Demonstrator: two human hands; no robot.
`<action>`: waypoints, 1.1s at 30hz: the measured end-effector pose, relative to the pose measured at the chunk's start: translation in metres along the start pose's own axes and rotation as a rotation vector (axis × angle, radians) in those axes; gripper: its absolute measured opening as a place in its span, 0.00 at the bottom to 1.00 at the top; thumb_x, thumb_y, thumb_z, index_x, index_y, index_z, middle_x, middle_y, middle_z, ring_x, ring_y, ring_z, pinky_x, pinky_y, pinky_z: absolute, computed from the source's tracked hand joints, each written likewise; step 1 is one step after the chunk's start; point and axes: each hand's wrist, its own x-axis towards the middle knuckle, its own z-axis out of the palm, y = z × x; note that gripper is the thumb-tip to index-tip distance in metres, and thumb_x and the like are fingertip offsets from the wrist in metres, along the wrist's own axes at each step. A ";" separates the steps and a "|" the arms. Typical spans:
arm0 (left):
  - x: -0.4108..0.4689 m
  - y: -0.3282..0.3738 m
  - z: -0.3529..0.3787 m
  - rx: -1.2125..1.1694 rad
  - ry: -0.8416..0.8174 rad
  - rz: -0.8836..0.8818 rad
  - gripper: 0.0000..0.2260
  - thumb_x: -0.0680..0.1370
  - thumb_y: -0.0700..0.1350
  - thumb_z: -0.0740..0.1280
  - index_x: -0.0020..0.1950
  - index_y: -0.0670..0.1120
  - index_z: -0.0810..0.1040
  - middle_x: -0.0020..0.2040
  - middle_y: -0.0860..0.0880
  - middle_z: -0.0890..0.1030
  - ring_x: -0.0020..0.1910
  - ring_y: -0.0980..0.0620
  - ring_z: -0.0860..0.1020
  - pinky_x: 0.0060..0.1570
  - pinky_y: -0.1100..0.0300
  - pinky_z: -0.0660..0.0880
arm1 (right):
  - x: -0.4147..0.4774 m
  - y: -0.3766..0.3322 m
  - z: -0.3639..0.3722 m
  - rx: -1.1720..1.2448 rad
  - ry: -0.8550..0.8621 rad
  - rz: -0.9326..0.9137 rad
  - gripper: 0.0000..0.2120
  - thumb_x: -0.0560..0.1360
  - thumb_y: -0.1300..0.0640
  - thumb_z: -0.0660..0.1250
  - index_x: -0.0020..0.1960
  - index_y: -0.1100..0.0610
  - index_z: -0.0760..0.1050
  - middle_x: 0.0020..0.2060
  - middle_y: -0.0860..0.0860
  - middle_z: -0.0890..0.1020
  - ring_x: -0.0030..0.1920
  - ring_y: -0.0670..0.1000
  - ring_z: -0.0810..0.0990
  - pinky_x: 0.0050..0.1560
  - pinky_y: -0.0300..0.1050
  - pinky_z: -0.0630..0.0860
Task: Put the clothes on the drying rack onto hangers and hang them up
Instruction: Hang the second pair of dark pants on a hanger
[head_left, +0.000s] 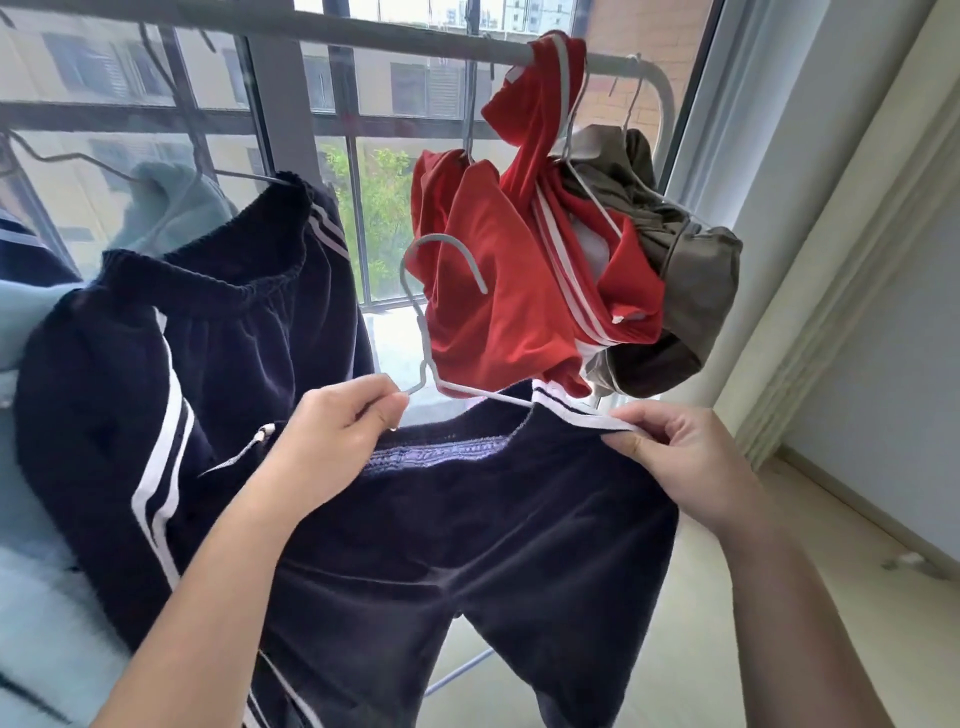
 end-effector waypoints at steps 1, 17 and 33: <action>0.000 -0.001 -0.002 0.014 0.020 -0.008 0.12 0.79 0.46 0.63 0.36 0.46 0.73 0.27 0.50 0.67 0.28 0.56 0.63 0.29 0.65 0.62 | 0.000 0.001 -0.003 0.026 0.050 -0.003 0.05 0.73 0.59 0.72 0.46 0.51 0.85 0.43 0.46 0.86 0.48 0.48 0.84 0.54 0.43 0.78; -0.011 0.007 0.013 0.021 -0.104 0.033 0.12 0.79 0.46 0.64 0.36 0.49 0.74 0.28 0.43 0.70 0.27 0.53 0.64 0.30 0.59 0.63 | 0.008 0.002 0.018 -0.203 -0.280 0.041 0.14 0.80 0.51 0.61 0.38 0.54 0.71 0.31 0.42 0.73 0.35 0.44 0.72 0.41 0.47 0.70; -0.026 -0.005 -0.014 0.275 -0.164 -0.024 0.11 0.73 0.51 0.71 0.54 0.59 0.76 0.52 0.60 0.78 0.52 0.61 0.76 0.54 0.65 0.71 | 0.023 -0.005 0.048 -0.268 -0.237 -0.027 0.13 0.78 0.54 0.62 0.36 0.52 0.75 0.29 0.45 0.74 0.33 0.44 0.72 0.40 0.42 0.68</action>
